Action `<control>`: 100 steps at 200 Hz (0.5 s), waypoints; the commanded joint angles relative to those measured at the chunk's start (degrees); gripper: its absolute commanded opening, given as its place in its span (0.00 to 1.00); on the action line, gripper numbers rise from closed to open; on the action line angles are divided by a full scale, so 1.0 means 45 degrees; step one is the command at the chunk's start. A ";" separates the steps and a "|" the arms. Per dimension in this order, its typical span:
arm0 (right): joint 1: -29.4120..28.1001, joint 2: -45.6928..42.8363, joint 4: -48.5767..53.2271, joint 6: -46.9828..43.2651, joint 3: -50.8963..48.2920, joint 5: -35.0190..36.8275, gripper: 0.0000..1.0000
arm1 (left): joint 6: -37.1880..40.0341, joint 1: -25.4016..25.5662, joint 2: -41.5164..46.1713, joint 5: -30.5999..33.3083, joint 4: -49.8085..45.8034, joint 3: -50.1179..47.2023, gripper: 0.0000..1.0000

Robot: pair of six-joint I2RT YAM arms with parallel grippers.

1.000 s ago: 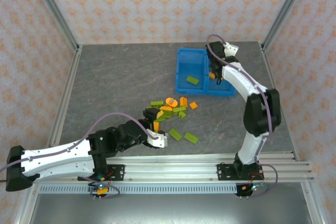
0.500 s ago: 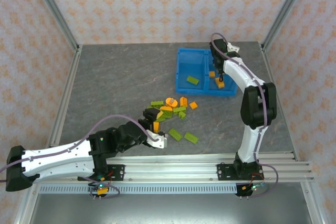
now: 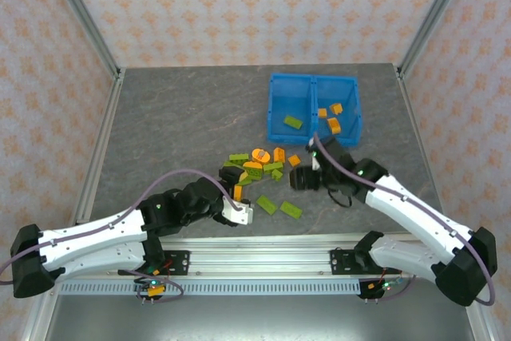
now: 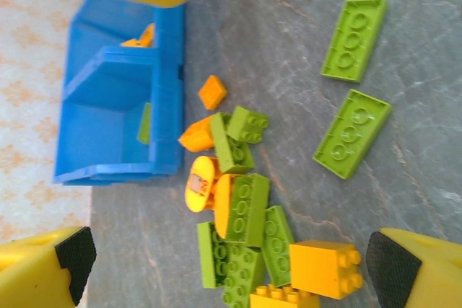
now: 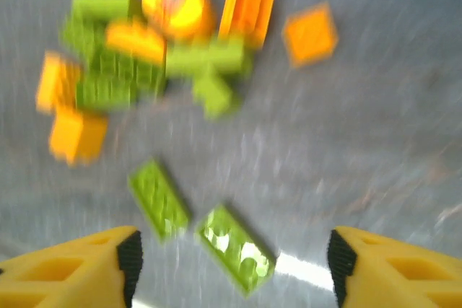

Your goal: Sort the legos into containers by color

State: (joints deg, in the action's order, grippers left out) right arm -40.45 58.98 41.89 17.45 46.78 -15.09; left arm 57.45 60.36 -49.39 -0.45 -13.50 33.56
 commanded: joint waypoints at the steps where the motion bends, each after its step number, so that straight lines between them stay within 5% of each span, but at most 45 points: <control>1: -0.1099 0.0035 0.0835 0.0770 -0.0560 -0.0846 0.75 | 0.0485 -0.0065 -0.0034 -0.1052 -0.0724 0.0160 1.00; 64: -0.2184 0.4999 0.1267 0.0066 0.0682 0.2156 0.89 | 0.1103 -0.0121 -0.0217 -0.1897 -0.1417 0.0254 1.00; 100: -0.2514 0.6242 0.0365 -0.0029 0.0825 0.0927 0.88 | 0.1082 -0.0106 -0.0272 -0.1955 -0.1322 0.0329 1.00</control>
State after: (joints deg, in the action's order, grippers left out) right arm -50.19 84.97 45.28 18.17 49.01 -10.33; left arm 61.56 60.27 -50.48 -7.75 -18.00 33.58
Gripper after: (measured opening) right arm 0.891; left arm 0.998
